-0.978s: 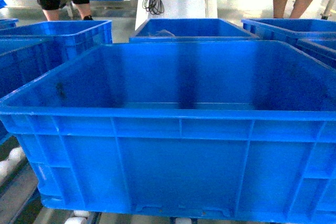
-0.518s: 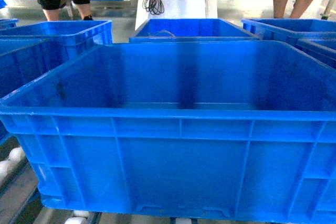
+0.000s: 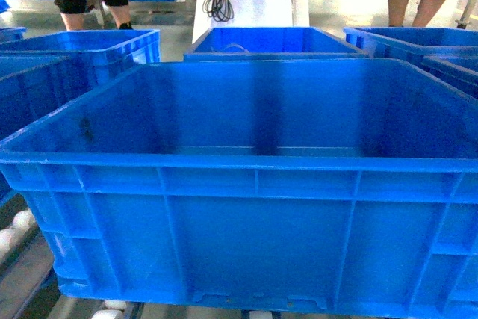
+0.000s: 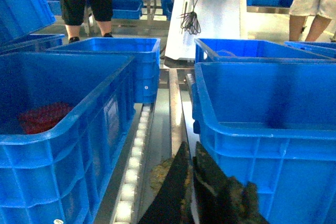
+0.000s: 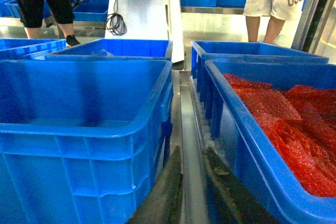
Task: Place box next to blue box on left shelf
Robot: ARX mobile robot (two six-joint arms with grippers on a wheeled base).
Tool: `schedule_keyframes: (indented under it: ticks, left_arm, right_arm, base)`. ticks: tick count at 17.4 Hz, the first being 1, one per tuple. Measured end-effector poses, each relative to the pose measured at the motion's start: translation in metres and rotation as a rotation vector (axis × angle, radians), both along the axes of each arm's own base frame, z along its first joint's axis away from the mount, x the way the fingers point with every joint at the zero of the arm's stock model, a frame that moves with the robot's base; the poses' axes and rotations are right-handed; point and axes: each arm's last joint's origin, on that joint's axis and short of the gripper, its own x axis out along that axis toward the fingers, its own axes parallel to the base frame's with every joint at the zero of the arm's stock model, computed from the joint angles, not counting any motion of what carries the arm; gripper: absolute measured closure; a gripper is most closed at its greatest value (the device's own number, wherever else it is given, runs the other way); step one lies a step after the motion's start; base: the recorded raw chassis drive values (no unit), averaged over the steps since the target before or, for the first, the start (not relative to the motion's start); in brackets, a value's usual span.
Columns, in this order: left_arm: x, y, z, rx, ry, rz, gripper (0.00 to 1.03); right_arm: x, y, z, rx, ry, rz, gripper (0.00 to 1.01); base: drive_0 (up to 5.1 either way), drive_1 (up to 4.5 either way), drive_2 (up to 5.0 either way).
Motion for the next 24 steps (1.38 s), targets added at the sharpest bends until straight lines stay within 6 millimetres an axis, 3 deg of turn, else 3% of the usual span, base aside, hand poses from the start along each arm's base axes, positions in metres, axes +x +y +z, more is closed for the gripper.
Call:
schedule_keyframes:
  ticks: [3, 6, 10, 11, 24]
  left_arm:
    - [0.0, 0.0, 0.0, 0.0, 0.0, 0.0, 0.64]
    - [0.0, 0.0, 0.0, 0.0, 0.0, 0.0, 0.47]
    - [0.0, 0.0, 0.0, 0.0, 0.0, 0.0, 0.11]
    - [0.0, 0.0, 0.0, 0.001, 0.0, 0.0, 0.03]
    - [0.0, 0.0, 0.0, 0.003, 0.0, 0.0, 0.05]
  right_arm:
    - [0.0, 0.0, 0.0, 0.0, 0.0, 0.0, 0.55]
    - [0.0, 0.0, 0.0, 0.0, 0.0, 0.0, 0.39]
    - [0.0, 0.0, 0.0, 0.0, 0.0, 0.0, 0.02]
    - [0.0, 0.0, 0.0, 0.0, 0.0, 0.0, 0.02]
    - [0.0, 0.0, 0.0, 0.0, 0.0, 0.0, 0.03]
  base:
    - [0.0, 0.0, 0.0]
    - [0.0, 0.0, 0.0]
    - [0.0, 0.0, 0.0]
    - [0.0, 0.0, 0.0]
    - [0.0, 0.0, 0.0]
